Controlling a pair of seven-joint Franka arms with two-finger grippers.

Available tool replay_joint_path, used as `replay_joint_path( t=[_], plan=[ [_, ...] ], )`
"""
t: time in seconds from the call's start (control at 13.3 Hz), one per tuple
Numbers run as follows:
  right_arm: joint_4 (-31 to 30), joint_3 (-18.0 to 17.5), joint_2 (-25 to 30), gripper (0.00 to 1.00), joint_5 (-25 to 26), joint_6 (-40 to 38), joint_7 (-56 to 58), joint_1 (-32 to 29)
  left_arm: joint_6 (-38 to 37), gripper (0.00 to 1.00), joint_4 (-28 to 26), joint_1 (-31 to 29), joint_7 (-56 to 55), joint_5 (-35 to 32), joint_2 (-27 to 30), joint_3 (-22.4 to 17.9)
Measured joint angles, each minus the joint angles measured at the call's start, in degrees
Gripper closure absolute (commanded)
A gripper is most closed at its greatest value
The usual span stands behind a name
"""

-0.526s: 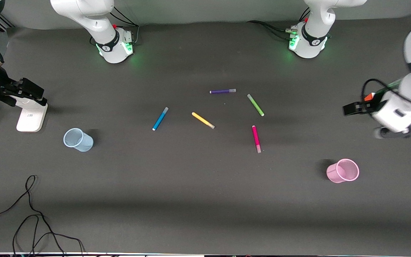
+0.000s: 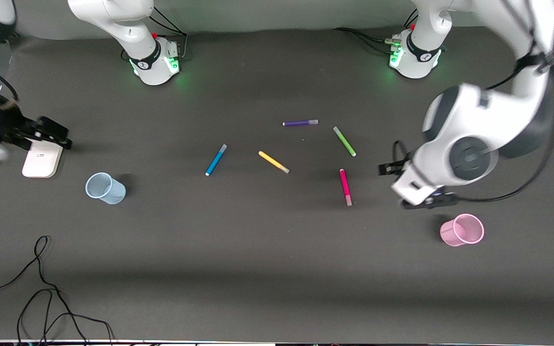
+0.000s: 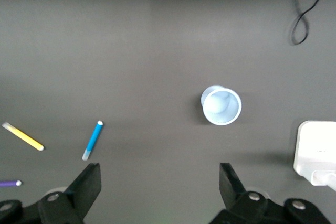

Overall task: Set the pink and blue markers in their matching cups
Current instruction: 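Reach the right gripper to the blue marker while the left gripper reaches the pink marker, then grasp the blue marker with the right gripper while the left gripper grasps the pink marker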

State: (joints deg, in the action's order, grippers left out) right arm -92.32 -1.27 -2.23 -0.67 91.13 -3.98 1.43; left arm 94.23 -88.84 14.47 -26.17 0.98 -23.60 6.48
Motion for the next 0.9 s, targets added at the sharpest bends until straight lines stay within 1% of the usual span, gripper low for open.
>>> replay_joint_path(
  t=[0.15,0.3,0.45,0.53,0.6,0.75,0.9],
  plan=[
    [-0.4,-0.2,-5.8,0.0,-0.1,0.0,-0.4,1.4,4.0,0.01,0.0,1.3,-1.8,0.7,-3.9,0.0],
    [-0.6,-0.3,-12.3,0.0,-0.9,-1.6,-1.2,3.4,8.2,0.01,0.0,2.9,-4.1,1.0,-7.4,0.1],
    [-0.5,-0.4,-18.4,0.0,-3.0,-2.3,-5.8,6.7,11.8,0.01,0.0,5.0,-6.5,1.0,-10.5,0.1],
    [-0.1,-0.5,-21.1,0.0,-5.2,-1.9,-8.9,8.3,13.0,0.01,0.1,5.8,-7.3,1.0,-11.8,0.1],
    [0.3,-0.5,-23.6,0.0,-8.5,-0.5,-11.2,9.4,13.8,0.01,0.1,6.2,-7.6,1.0,-12.9,0.1],
    [1.1,-0.5,-28.5,0.0,-14.2,4.2,-14.5,11.0,15.0,0.02,0.0,6.3,-7.7,1.0,-15.1,0.0],
    [1.7,-0.6,-33.3,0.0,-16.0,7.9,-19.9,12.8,17.5,0.06,-0.5,6.3,-7.7,1.0,-16.8,0.0]
  ],
)
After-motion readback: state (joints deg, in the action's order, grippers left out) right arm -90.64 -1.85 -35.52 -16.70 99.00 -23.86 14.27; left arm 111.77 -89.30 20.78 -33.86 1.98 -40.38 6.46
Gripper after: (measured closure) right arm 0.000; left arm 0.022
